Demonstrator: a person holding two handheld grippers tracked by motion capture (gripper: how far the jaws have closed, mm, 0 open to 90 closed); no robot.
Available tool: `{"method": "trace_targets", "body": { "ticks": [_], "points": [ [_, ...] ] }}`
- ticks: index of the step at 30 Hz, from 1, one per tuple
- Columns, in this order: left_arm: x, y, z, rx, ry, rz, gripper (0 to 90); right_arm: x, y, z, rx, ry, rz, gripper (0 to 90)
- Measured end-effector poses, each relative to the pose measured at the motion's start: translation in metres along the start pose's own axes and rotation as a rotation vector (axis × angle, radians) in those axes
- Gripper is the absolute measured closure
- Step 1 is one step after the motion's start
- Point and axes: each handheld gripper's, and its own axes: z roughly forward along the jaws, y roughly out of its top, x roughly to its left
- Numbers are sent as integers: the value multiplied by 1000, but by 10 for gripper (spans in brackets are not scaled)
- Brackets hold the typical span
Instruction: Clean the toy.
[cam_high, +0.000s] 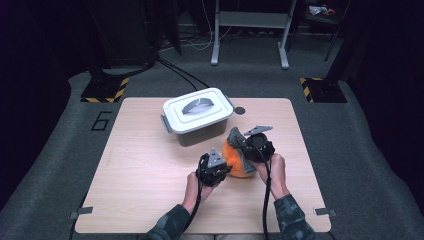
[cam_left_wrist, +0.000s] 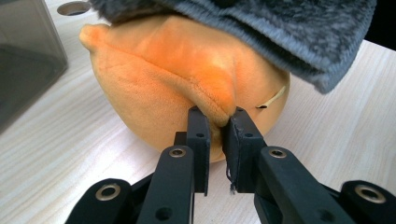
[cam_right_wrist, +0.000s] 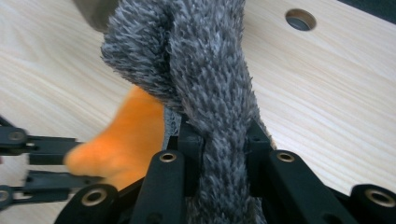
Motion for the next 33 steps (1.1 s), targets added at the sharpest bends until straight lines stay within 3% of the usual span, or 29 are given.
{"method": "trace_targets", "body": {
  "ticks": [8, 12, 21, 27, 30, 33],
  "points": [
    [-1, -1, 1, -1, -6, -15, 808, -21, -13, 1, 9, -22, 61, 750],
    [1, -2, 0, -2, -5, -17, 808, -38, -26, 4, 38, -63, 105, 750],
    [0, -3, 1, -1, -9, -20, 808, -55, -45, 18, 79, -72, 169, 750],
    [0, -3, 0, -2, -6, -25, 808, -66, -61, 33, 145, -69, 217, 749],
    [0, -2, 0, -5, -3, -10, 808, -68, -60, 26, 138, -79, 229, 749],
    [0, -2, -1, -4, -6, -9, 807, -66, -51, 9, 85, -85, 206, 749]
  ]
}}
